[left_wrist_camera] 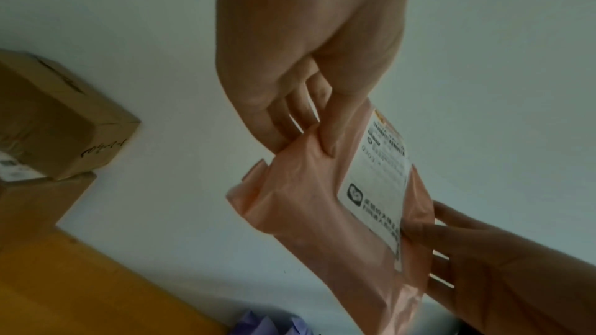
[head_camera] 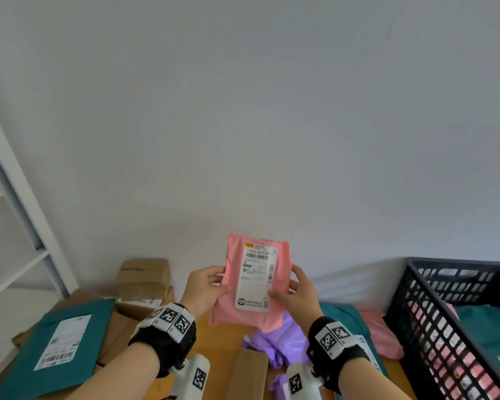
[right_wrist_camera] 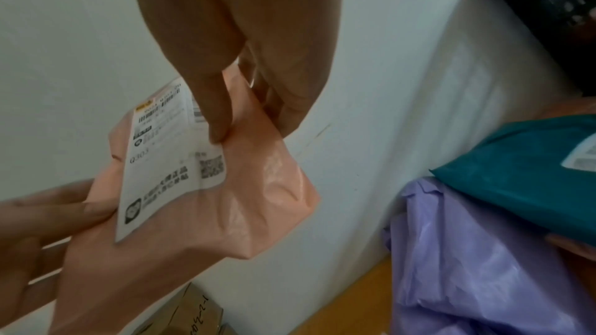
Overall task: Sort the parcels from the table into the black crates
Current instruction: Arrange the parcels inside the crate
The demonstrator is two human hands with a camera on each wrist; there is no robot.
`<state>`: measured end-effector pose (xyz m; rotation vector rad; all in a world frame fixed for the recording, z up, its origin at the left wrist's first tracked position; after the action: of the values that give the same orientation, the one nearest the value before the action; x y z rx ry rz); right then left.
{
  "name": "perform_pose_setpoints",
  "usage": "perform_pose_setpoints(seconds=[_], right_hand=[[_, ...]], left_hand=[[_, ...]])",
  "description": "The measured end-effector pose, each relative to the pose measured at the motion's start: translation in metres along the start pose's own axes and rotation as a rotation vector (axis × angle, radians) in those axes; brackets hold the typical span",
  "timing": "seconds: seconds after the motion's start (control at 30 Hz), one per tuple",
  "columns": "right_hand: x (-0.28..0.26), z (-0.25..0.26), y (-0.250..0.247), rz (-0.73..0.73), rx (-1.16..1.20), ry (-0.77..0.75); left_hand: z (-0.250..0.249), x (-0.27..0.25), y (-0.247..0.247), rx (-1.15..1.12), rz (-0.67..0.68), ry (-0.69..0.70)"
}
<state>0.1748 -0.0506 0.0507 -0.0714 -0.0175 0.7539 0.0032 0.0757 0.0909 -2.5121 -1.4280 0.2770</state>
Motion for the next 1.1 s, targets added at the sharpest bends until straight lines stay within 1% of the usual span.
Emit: perform_pose_setpoints(seconds=[0.17, 0.43, 0.6, 0.83, 0.97, 1.1], right_hand=[[0.003, 0.024, 0.005, -0.047, -0.049, -0.128], [0.004, 0.060, 0.012, -0.084, -0.038, -0.226], [-0.001, 0.073, 0.020, -0.096, -0.038, -0.244], [-0.010, 0.073, 0.028, -0.128, -0.050, -0.231], [-0.020, 0.069, 0.025, -0.176, -0.066, -0.214], [-0.036, 0.064, 0.012, -0.253, -0.080, -0.202]], left_hand=[[-0.016, 0.004, -0.005, 0.032, -0.040, 0.132], [-0.038, 0.011, -0.021, -0.049, -0.034, 0.212], [-0.039, 0.014, -0.031, -0.092, -0.034, 0.223], [-0.034, 0.014, -0.037, -0.111, 0.001, 0.231], [-0.031, 0.013, -0.033, -0.124, 0.053, 0.233], [-0.032, 0.013, -0.020, -0.126, 0.132, 0.250]])
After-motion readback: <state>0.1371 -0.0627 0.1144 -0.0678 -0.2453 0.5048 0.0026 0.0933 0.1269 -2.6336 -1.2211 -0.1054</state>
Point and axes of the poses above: each hand's wrist, its own x-axis towards the middle knuckle, its own y-axis out of the palm, z = x × y, the point moved 1 cm from there along x, towards the middle knuckle, and after that the axes turned 4 degrees about -z, right-handed, at the moved point
